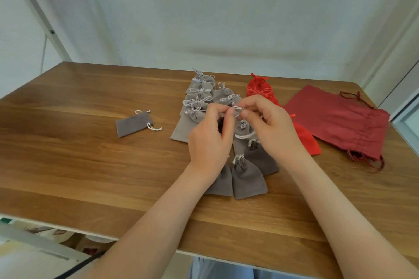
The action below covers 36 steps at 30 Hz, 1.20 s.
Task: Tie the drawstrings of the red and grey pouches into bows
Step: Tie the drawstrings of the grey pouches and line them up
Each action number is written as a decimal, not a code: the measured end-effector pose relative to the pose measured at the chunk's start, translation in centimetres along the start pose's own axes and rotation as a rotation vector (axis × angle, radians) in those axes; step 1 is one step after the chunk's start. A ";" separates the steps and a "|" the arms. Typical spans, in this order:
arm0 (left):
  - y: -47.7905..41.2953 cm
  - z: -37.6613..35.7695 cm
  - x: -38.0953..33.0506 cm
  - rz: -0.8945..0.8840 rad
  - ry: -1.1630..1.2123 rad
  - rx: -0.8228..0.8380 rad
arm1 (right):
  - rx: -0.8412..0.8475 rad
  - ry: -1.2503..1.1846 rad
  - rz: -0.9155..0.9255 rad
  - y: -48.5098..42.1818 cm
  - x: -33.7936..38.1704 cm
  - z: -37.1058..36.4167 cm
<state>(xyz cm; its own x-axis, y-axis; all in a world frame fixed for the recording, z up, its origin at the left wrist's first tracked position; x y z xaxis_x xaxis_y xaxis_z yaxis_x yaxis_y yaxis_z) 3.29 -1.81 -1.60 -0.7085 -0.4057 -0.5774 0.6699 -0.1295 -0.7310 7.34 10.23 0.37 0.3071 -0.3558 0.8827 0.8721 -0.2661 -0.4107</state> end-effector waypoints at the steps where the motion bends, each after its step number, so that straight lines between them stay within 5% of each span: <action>1: 0.0 0.0 0.1 0.008 -0.002 0.006 | -0.014 -0.023 -0.004 0.0 0.0 0.2; 11: 0.3 -0.9 -0.4 -0.040 0.078 0.204 | -0.020 -0.111 -0.006 -0.2 0.4 0.6; 23: 0.3 -0.8 0.2 -0.025 0.000 0.144 | 0.063 -0.108 -0.088 -0.2 -0.2 0.5; 36: 0.2 -0.6 0.5 0.010 0.000 0.107 | 0.105 0.298 0.110 0.1 0.4 1.3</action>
<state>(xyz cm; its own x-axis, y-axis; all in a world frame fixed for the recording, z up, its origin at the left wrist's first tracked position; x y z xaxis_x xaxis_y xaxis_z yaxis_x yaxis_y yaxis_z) 2.99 -1.50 -2.24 -0.7019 -0.4075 -0.5842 0.6965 -0.2214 -0.6825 8.02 11.25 0.96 0.2902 -0.6273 0.7227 0.8794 -0.1231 -0.4600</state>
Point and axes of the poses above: each hand's wrist, its own y-axis away from the middle knuckle, its own z-axis out of the back of the hand, x = y × z, the point moved 5 cm from there along -y, towards the middle knuckle, and after that the axes turned 8 degrees about -y, right-handed, at the moved point
